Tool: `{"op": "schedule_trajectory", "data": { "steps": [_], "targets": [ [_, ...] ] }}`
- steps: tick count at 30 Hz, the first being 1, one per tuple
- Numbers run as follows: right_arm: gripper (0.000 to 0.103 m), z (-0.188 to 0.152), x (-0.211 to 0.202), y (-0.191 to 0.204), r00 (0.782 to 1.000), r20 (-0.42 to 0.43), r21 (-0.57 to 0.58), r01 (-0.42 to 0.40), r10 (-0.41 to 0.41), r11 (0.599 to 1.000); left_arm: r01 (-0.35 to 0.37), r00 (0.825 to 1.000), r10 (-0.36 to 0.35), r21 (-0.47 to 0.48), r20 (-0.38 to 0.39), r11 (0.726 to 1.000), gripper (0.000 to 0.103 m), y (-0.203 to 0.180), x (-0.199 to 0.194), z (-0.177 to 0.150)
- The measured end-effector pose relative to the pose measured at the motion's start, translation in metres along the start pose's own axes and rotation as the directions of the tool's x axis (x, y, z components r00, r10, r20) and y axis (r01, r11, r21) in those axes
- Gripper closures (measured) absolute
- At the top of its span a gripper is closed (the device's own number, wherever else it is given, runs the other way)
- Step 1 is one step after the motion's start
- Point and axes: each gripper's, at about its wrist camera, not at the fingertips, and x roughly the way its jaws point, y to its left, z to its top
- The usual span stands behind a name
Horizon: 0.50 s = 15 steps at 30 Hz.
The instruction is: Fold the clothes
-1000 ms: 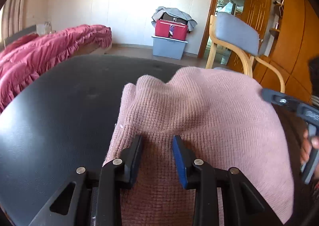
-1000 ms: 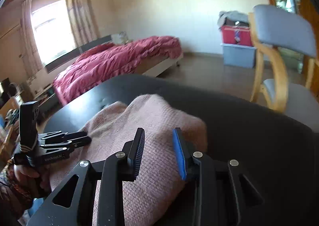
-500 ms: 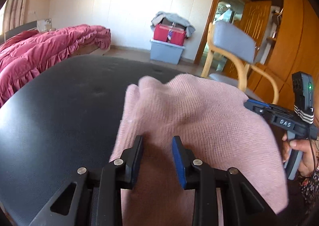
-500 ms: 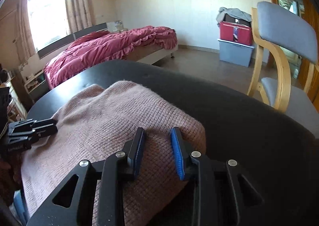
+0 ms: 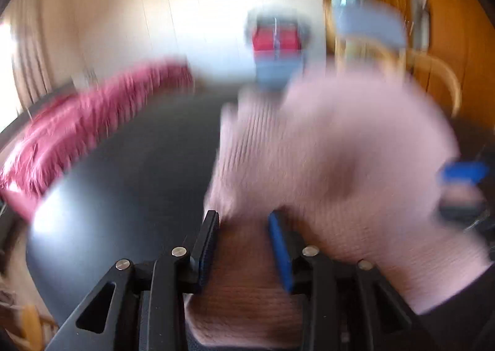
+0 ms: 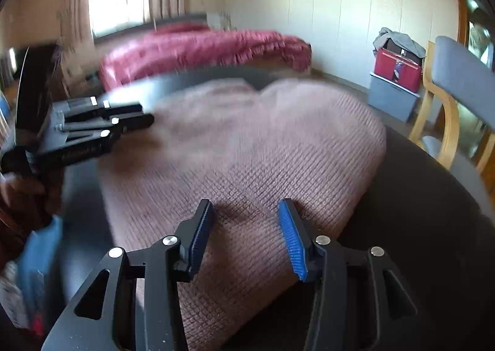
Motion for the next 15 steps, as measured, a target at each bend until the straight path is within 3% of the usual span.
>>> {"op": "schedule_trajectory", "data": {
  "steps": [3,7,10,13,15],
  "targets": [
    [0.050,0.000,0.004,-0.004,1.000,-0.024,0.015,-0.016,0.017,1.000,0.079,0.994,-0.089,-0.148,-0.063,0.986,0.050,0.028,0.010,-0.003],
    [0.049,-0.003,0.002,-0.005,0.999,-0.024,0.019,-0.023,0.023,1.000,0.184,0.976,-0.211,-0.325,-0.049,0.927,0.052,0.058,0.009,-0.008],
    [0.042,-0.003,0.001,-0.005,0.999,-0.014,0.010,-0.029,0.029,1.000,0.219,0.976,-0.206,-0.422,0.078,0.880,0.057,0.073,-0.016,-0.003],
    [0.038,-0.002,-0.001,-0.008,0.999,-0.004,0.015,-0.053,0.053,0.998,0.293,0.951,-0.203,-0.474,0.233,0.830,0.056,0.083,-0.042,0.011],
    [0.039,-0.002,-0.006,-0.010,0.998,0.020,0.023,-0.056,0.055,0.998,0.278,0.956,-0.203,-0.435,0.212,0.856,0.055,0.072,-0.039,0.031]
  ]
}}
